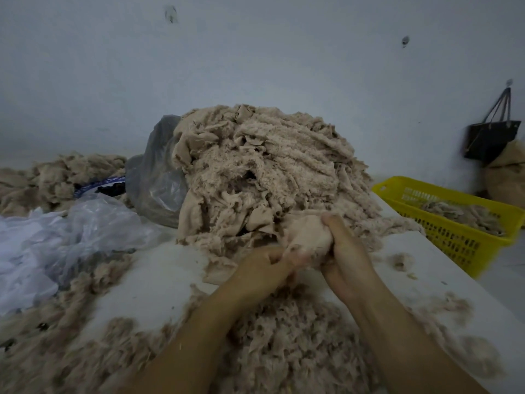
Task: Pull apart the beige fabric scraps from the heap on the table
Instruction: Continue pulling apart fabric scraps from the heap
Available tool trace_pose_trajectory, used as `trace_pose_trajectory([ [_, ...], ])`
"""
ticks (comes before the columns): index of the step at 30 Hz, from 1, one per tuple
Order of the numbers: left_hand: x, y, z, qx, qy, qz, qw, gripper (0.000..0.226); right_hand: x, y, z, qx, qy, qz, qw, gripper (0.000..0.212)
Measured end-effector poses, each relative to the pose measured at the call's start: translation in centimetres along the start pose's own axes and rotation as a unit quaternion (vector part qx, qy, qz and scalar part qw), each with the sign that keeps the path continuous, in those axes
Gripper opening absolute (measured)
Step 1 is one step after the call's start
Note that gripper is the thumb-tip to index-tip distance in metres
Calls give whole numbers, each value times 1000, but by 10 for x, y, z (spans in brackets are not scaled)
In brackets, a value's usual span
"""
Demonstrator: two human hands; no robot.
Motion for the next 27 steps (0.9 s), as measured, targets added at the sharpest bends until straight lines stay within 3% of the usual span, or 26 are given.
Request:
trace_pose_trajectory([
  [1, -2, 0, 2, -22, 11, -5, 1000, 59, 0, 0, 3, -19, -7, -5, 1000, 28],
  [3, -2, 1, 19, -112, 147, -8, 983, 54, 4, -1, 13, -48, -31, -8, 998, 31],
  [6, 2, 4, 62, -190, 413, -114, 884, 55, 13, -1, 33, -91, -71, 3, 993, 22],
  [7, 6, 6, 71, -190, 431, -121, 874, 57, 13, -3, 37, -95, -62, 3, 994, 23],
  [9, 9, 6, 61, -137, 352, -67, 924, 68, 12, -1, 28, -55, -13, 4, 998, 25],
  [11, 14, 0, 33, -30, 217, 16, 976, 86, 6, 1, 6, 30, 35, 8, 999, 35],
  [13, 18, -5, 10, 33, 182, 72, 980, 86, -4, 5, -13, 98, 90, 15, 991, 44],
  [16, 13, -6, -1, 58, 263, 67, 961, 66, -13, 11, -27, 133, 216, 39, 967, 64],
  [19, 10, -8, 10, -44, 375, 29, 925, 45, -16, 16, -40, 157, 275, 61, 947, 53],
  [21, 10, -7, 17, -116, 443, 21, 889, 37, -13, 14, -42, 120, 287, 56, 949, 45],
  [25, 15, -7, 20, -174, 540, 64, 821, 37, -5, 16, -45, 126, 196, 45, 971, 53],
  [27, 15, -8, 22, -194, 550, 69, 810, 36, 1, 19, -48, 161, 154, 40, 974, 51],
])
Point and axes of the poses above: each hand's wrist, its own y-axis away from the middle knuckle, its own z-axis out of the back of the hand, x = y × z, the point moved 5 cm from there along -y, towards the middle knuckle, and after that the axes turned 11 degrees about x, right-handed, at the moved point
